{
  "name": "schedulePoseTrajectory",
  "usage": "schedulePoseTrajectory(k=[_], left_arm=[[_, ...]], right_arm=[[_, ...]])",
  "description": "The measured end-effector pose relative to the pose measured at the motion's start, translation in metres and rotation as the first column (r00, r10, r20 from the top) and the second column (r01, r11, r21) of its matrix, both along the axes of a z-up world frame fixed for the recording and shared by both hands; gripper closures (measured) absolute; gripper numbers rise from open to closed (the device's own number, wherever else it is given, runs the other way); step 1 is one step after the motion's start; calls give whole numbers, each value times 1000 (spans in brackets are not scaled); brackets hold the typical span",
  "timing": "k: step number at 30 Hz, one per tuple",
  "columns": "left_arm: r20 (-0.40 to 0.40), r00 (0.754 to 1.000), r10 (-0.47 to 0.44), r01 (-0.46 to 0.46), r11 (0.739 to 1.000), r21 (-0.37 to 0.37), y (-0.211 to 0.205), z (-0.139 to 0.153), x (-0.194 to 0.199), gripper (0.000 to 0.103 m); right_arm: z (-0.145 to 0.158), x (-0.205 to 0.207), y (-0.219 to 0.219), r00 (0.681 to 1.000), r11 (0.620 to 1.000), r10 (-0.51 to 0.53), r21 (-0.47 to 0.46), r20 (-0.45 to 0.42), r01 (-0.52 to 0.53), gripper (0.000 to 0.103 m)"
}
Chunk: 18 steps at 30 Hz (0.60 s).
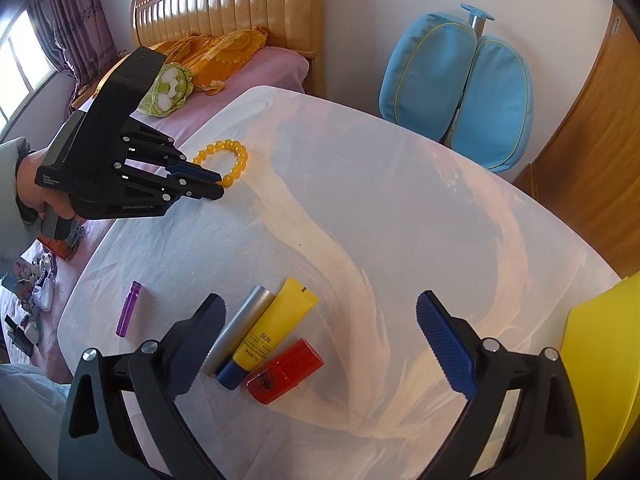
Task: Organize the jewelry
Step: 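Move the left gripper to the amber beaded bracelet and grasp it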
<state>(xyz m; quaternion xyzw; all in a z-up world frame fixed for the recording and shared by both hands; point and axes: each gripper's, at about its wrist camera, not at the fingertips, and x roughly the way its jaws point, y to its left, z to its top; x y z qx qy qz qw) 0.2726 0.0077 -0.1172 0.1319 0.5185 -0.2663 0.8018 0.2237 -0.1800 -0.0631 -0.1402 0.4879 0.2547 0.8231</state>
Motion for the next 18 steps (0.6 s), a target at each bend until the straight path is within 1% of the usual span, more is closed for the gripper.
schedulePoseTrajectory(k=[3, 6, 8, 13, 18], left_arm=[[22, 1000, -13, 15, 998, -58, -8, 16, -10, 92], [75, 996, -55, 62, 993, -104, -22, 42, -23, 92], [96, 992, -81, 93, 987, -131, -33, 56, -29, 92], [149, 978, -149, 171, 973, -152, -59, 80, -43, 92], [174, 959, -223, 253, 952, -174, -85, 91, -54, 92]], right_arm=[[3, -1, -3, 1000, 1000, -7, 3, 6, 7, 6], [7, -2, -6, 1000, 1000, -20, 8, 17, 20, 6], [11, -5, -9, 999, 1000, -30, 8, 26, 30, 6], [20, -15, -23, 996, 997, -74, 8, 49, 73, 6], [32, -34, -44, 987, 990, -143, 9, 76, 142, 6]])
